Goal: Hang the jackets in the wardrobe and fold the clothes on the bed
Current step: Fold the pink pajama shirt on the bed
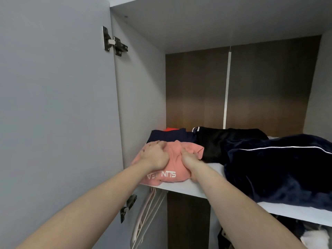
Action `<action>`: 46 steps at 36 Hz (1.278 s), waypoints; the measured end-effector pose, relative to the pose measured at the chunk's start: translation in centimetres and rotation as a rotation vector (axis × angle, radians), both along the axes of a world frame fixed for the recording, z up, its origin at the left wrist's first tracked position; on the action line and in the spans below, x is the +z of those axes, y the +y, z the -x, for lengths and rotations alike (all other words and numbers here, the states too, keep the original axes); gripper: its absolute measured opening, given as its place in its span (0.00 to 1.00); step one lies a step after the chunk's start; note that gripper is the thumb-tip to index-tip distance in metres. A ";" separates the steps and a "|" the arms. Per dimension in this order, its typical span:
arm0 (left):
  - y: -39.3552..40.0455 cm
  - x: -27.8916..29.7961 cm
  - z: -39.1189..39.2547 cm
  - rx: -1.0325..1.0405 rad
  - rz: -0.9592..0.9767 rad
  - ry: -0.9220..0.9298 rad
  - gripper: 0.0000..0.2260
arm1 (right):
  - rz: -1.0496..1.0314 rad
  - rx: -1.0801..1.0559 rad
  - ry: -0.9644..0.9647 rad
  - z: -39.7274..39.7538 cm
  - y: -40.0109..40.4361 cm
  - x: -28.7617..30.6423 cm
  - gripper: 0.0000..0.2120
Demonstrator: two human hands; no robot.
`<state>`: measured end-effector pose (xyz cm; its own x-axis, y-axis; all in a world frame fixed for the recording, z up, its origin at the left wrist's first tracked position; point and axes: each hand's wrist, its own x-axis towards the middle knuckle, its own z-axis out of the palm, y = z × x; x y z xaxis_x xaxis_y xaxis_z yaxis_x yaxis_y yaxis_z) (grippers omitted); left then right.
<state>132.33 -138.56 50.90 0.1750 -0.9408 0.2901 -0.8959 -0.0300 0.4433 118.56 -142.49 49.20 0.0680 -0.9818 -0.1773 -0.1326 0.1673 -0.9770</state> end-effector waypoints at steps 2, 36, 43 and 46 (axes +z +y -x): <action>-0.4 -1.1 -0.2 -0.016 -0.062 0.091 0.27 | 0.020 0.001 0.008 -0.4 -0.1 0.2 0.43; -1.8 -6.1 5.2 -0.120 0.051 -0.196 0.36 | 0.639 -0.269 1.024 24.7 1.3 -1.9 0.33; -1.8 -4.4 4.6 -0.018 -0.161 -0.340 0.35 | 0.650 -0.257 1.022 24.8 1.2 -2.1 0.34; -0.8 -3.3 6.4 0.062 -0.181 -0.484 0.36 | 0.634 -0.237 1.021 24.9 1.4 -1.9 0.34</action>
